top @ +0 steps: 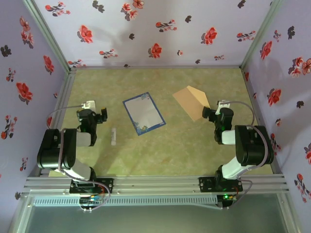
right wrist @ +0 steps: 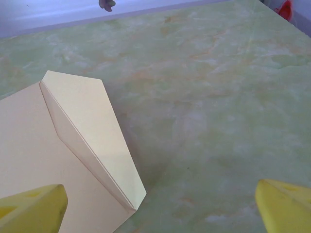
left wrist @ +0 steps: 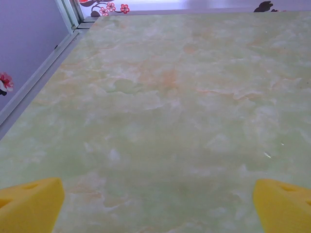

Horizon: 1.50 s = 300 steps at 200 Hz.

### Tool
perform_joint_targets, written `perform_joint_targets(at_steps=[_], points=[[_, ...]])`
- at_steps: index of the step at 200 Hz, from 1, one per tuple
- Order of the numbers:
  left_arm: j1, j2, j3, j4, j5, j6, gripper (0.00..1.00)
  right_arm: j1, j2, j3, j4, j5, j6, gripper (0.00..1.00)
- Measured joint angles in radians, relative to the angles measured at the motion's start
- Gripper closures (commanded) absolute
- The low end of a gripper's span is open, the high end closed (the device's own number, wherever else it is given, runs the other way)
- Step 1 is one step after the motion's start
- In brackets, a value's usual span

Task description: Place the letter into the envelope and seal it

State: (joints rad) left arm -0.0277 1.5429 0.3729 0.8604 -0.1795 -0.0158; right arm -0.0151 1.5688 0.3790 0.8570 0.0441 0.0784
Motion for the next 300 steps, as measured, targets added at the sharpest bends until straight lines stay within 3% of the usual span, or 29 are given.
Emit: perform_joint_targets(at_steps=[251,270,300], points=[[0.0,-0.005,0.0,-0.004,-0.001,0.0,0.0,0.0,0.0,0.0,0.0,-0.005,0.0,0.0],[0.0,-0.077,0.003,-0.075,-0.01,-0.002,0.0,0.0,-0.026,0.01,-0.051,-0.023,0.0,0.0],[0.001,-0.332,0.108,-0.356,-0.044,-0.085,0.0,0.0,-0.189,0.151,-0.342,-0.048,0.027,0.0]])
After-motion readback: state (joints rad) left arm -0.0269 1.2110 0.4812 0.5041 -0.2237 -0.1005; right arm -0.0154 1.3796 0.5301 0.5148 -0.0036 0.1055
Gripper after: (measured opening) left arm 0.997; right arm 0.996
